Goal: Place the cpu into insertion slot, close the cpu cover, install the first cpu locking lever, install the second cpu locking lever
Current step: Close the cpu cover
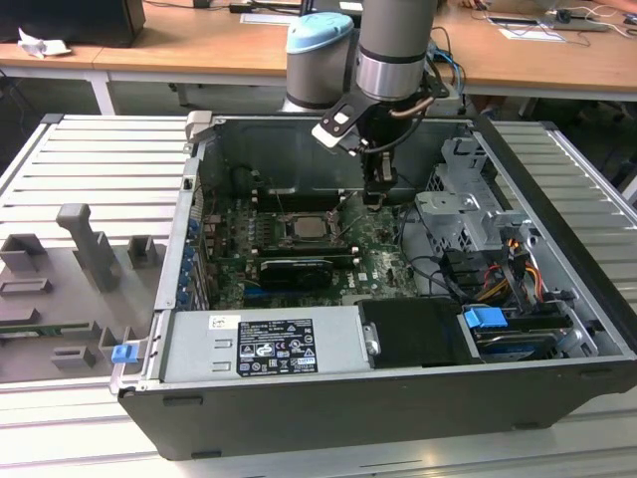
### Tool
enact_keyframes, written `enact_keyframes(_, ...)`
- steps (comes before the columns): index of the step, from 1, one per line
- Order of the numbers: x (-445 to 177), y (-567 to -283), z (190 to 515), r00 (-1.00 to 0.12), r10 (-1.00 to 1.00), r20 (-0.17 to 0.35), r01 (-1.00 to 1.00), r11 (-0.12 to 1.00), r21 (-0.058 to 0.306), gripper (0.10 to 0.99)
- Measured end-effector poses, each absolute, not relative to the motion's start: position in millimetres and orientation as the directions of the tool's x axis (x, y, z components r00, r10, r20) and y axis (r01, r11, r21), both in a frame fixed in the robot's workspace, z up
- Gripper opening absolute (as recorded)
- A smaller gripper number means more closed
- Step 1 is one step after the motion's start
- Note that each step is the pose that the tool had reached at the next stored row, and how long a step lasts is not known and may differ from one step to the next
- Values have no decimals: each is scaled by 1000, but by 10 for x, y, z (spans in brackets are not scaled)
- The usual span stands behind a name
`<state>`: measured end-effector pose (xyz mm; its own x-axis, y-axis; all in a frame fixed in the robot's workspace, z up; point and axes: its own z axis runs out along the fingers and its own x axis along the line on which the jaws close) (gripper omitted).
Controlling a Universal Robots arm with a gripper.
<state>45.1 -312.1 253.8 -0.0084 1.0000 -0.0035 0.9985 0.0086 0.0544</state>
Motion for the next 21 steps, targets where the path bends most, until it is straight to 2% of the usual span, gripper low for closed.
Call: enact_keyframes(21,-26,-3120,2454,-20,1000,-3,998,20,54,106)
